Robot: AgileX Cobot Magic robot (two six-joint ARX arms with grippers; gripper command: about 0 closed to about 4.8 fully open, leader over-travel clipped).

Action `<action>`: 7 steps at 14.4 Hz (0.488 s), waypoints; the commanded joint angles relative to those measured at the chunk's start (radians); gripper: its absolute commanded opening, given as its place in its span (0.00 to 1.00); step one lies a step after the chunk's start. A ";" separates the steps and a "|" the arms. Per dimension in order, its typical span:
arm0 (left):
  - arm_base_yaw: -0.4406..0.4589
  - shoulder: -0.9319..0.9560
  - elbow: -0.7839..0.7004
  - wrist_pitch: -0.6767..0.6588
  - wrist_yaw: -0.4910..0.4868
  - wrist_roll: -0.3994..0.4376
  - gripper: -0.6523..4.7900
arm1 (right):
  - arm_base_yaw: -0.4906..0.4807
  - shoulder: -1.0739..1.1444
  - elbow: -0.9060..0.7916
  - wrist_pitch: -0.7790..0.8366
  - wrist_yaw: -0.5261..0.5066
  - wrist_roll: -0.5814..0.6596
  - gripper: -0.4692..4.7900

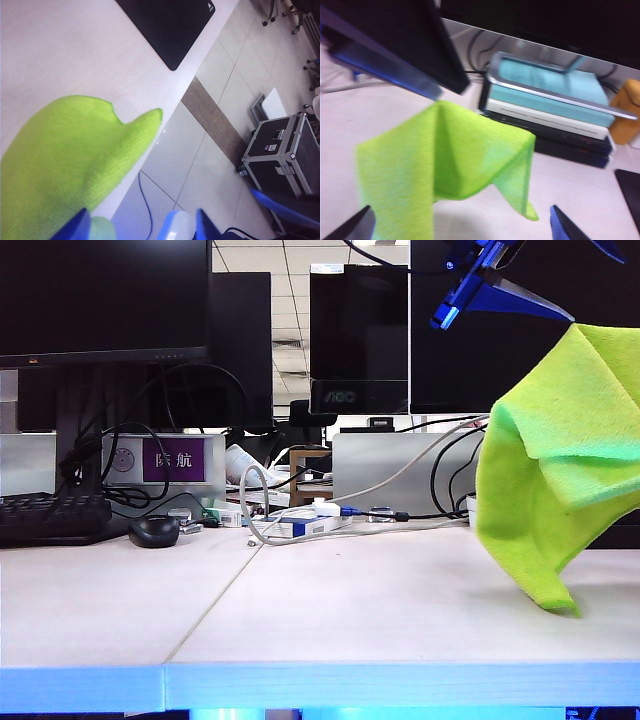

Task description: Wipe the table from left to right using the rag.

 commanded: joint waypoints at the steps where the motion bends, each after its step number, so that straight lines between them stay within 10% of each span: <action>1: -0.002 -0.009 0.010 0.005 0.007 0.011 0.63 | -0.142 -0.001 -0.085 0.170 -0.080 -0.005 1.00; 7: -0.003 -0.009 0.011 0.007 0.000 0.011 0.63 | -0.550 0.117 -0.148 0.396 -0.586 0.010 1.00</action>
